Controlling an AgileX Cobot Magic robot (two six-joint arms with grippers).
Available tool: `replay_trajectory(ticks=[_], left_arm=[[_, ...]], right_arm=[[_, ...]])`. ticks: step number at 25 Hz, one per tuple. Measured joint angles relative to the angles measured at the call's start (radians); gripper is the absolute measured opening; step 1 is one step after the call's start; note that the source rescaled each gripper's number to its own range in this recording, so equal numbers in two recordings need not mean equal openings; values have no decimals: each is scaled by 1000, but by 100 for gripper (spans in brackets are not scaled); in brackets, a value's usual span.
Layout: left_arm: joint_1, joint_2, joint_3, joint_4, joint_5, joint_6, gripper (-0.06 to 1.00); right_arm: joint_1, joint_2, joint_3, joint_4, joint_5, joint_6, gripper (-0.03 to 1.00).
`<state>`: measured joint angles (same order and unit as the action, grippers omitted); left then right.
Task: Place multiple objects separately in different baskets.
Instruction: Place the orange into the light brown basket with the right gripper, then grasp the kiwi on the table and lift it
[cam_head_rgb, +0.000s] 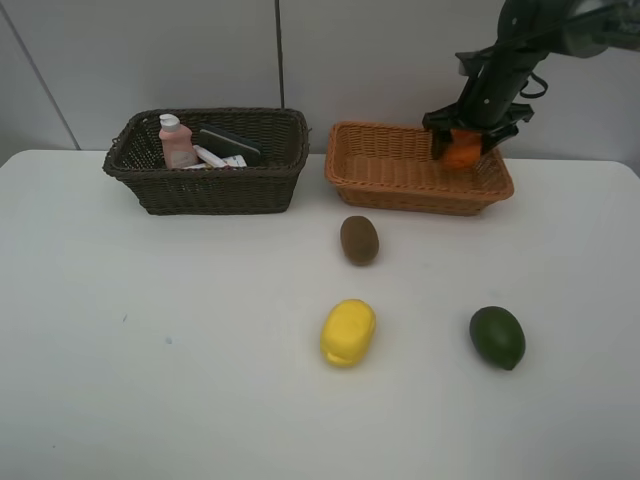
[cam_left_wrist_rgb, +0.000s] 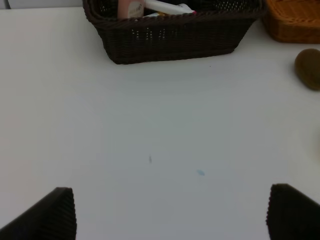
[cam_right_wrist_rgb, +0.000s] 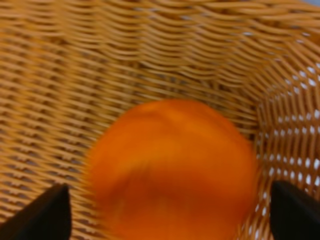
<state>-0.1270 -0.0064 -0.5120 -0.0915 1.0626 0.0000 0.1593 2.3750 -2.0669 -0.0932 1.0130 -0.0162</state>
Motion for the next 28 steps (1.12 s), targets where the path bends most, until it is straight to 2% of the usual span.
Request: replay_trajectory(ticks=[3, 7, 11, 15, 19, 23, 28], left_arm=[[0, 0, 0, 0, 0, 0, 100], [0, 0, 0, 0, 0, 0, 100], [0, 0, 0, 0, 0, 0, 100], [0, 0, 0, 0, 0, 0, 100], [0, 0, 0, 0, 0, 0, 100], [0, 0, 0, -1, 0, 0, 100], [0, 0, 0, -4, 0, -6, 100]], right_arm=[[0, 1, -3, -5, 8, 23, 96], [0, -5, -7, 12, 80, 30, 96], [1, -34, -7, 125, 191, 35, 96], [30, -97, 58, 159, 199, 49, 96], [95, -187, 203, 159, 200, 75, 96], [206, -261, 357, 157, 205, 100, 96], [352, -261, 435, 160, 183, 131, 96]])
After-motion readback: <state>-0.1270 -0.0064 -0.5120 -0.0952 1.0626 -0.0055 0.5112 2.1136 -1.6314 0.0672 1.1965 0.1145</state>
